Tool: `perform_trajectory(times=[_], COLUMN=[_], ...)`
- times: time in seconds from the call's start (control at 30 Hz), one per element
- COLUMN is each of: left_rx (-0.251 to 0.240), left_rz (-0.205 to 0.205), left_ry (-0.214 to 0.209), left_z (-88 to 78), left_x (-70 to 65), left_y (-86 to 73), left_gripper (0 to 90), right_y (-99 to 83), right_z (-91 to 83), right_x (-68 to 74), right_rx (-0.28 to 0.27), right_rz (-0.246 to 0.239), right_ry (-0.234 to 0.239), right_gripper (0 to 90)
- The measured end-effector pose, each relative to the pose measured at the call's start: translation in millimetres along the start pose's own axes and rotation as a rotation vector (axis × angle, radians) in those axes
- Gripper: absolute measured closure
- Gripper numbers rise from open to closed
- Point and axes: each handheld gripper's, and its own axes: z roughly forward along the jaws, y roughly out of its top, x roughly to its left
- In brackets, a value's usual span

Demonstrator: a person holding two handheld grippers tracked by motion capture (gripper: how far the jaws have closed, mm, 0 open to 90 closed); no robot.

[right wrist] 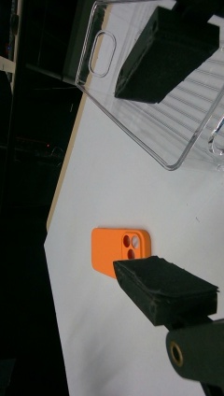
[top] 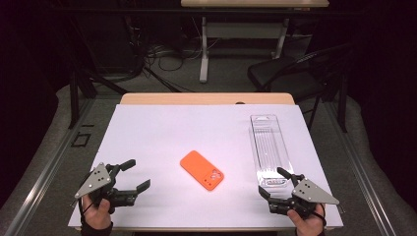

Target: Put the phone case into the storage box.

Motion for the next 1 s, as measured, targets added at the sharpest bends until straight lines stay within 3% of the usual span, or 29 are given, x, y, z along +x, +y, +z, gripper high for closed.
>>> perform_trajectory(times=[0.27,0.33,0.5,0.67,0.8,0.87,1.0], left_rx=[0.027,0.06,0.08,0.102,0.118,0.161,0.182], left_rz=[-0.041,-0.072,-0.111,-0.129,-0.13,-0.138,-0.147], left_ry=[-0.019,-0.01,0.013,0.016,0.003,-0.001,-0.019], left_z=[4.1,8.2,12.9,16.1,20.1,27.2,37.8], left_x=[-0.6,-0.3,0.1,-1.5,-4.9,-6.8,-7.3], left_y=[2.8,5.3,6.0,10.9,18.0,23.2,29.3], left_gripper=[15.7,15.8,16.0,17.1,23.3,26.3,32.2], right_y=[-1.6,-2.3,-3.5,-3.5,-3.0,-2.8,-3.6], right_z=[-0.7,-0.5,0.2,0.3,-0.9,-1.3,-1.8], right_x=[0.0,0.1,1.3,3.5,5.6,6.2,7.1], right_rx=[0.005,0.008,0.014,0.026,0.024,0.026,0.028], right_rz=[-0.009,-0.01,0.001,-0.017,-0.028,-0.035,-0.043], right_ry=[0.015,0.014,0.015,0.023,0.017,0.015,0.01], right_gripper=[14.0,14.1,14.0,14.0,14.0,14.0,14.0])
